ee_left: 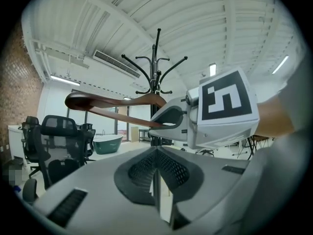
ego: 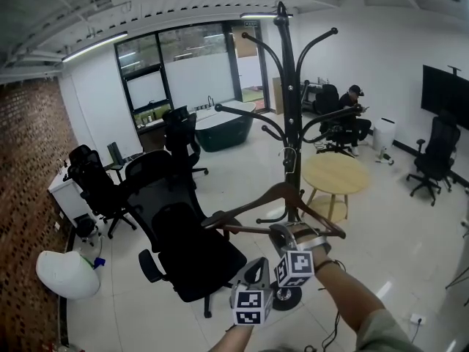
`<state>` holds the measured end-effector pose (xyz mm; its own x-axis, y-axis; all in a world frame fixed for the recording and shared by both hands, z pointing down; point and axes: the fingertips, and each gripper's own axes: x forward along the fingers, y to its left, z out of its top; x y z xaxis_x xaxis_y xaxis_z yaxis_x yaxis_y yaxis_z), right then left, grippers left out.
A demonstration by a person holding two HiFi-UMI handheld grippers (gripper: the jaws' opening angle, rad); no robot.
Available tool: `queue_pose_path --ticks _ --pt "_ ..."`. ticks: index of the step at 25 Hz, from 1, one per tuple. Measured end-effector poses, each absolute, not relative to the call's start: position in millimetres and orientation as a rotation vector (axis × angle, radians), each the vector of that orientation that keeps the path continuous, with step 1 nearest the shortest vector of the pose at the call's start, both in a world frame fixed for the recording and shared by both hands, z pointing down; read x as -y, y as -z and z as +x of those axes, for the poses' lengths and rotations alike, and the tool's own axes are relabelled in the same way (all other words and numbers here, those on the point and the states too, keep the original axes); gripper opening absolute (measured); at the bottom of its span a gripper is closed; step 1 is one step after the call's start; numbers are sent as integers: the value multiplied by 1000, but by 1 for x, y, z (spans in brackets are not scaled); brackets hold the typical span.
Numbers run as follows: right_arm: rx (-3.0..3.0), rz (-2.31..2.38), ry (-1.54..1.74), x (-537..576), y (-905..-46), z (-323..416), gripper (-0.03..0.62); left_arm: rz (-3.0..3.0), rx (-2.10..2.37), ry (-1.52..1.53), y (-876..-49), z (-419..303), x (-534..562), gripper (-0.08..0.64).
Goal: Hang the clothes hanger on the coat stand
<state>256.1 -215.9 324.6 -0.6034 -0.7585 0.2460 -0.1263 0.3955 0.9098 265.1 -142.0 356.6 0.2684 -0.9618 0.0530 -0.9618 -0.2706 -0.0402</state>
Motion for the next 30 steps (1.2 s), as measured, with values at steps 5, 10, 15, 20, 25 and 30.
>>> queue_pose_path --ticks 5,10,15,20,25,30 --pt "1972 737 1190 233 -344 251 49 2488 1895 -112 -364 256 154 5" --pt "1968 743 1151 249 -358 254 50 2481 1882 -111 -368 257 160 5" --pt "1959 763 1132 263 -362 262 52 2482 1870 -111 -371 264 164 5" --pt "1946 790 1128 273 -365 264 58 2483 1863 -113 -372 264 163 5" --pt "1936 825 1106 283 -369 273 64 2469 1858 -97 -374 266 162 5" --pt "1945 858 1068 294 -369 283 75 2471 1852 -94 -373 270 162 5"
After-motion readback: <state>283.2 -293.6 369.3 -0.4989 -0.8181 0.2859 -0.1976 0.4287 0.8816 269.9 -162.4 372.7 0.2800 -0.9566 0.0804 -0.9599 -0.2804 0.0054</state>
